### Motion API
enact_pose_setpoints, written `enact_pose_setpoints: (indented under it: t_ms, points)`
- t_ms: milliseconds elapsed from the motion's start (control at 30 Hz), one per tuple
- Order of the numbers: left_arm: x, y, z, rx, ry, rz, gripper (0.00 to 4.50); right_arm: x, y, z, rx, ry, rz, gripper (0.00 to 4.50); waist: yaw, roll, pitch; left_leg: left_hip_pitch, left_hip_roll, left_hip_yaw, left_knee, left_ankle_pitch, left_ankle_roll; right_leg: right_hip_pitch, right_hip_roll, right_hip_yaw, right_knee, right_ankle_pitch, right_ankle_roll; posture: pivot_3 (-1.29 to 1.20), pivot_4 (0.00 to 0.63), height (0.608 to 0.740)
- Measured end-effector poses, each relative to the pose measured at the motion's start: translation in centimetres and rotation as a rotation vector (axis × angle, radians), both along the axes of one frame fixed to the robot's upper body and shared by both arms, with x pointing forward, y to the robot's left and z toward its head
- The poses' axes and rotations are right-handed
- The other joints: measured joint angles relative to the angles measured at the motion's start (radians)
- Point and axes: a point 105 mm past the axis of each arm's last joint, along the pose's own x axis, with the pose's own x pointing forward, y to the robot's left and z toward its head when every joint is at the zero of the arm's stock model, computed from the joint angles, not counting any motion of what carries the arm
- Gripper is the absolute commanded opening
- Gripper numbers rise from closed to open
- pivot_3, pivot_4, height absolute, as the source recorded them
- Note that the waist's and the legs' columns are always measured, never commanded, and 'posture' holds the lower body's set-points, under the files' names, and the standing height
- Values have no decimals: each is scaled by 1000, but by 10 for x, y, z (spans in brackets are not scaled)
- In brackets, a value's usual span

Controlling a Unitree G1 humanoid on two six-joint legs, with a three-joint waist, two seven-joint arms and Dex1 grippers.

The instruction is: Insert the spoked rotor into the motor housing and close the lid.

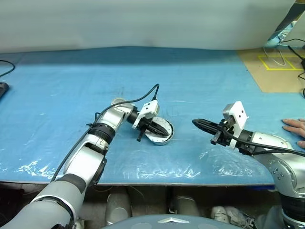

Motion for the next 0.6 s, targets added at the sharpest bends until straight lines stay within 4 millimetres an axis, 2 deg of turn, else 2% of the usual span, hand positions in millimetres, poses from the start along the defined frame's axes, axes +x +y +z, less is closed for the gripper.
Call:
enact_pose_setpoints:
  t_ms: [233, 333, 467, 567, 600]
  points:
    - [-3, -10, 0, -63, 44, 71, 13, 0, 9, 0, -5, -3, 38, 0, -2, 0, 0, 0, 0, 0, 0, 0, 0, 0, 0, 0, 0, 0, 0, 0, 150, 740]
    - [-2, -15, 11, -127, 79, 105, 13, 2, 16, 2, -5, -13, 65, 0, -2, 1, 1, -1, 0, 0, 0, 0, 0, 0, 0, 0, 0, 0, 0, 0, 150, 740]
    - [8, -13, 50, -253, 72, 163, 13, 4, 25, 10, -4, -38, 108, 0, -4, 2, 1, 0, 1, 0, 0, 0, 0, 0, 1, 0, 0, 0, 0, 0, 150, 740]
    - [13, 8, 94, -367, 61, 205, 13, 10, 36, 16, 6, -59, 144, 0, -15, 3, 2, -1, 1, 1, -2, 0, 0, 0, 1, 1, 0, 0, 0, 0, 150, 740]
    - [14, 14, 103, -383, 51, 216, 0, 12, 38, 17, 11, -61, 149, 192, -15, 3, 2, -1, 1, 1, -2, 0, 0, 0, 2, 0, 0, 0, -1, 0, 150, 740]
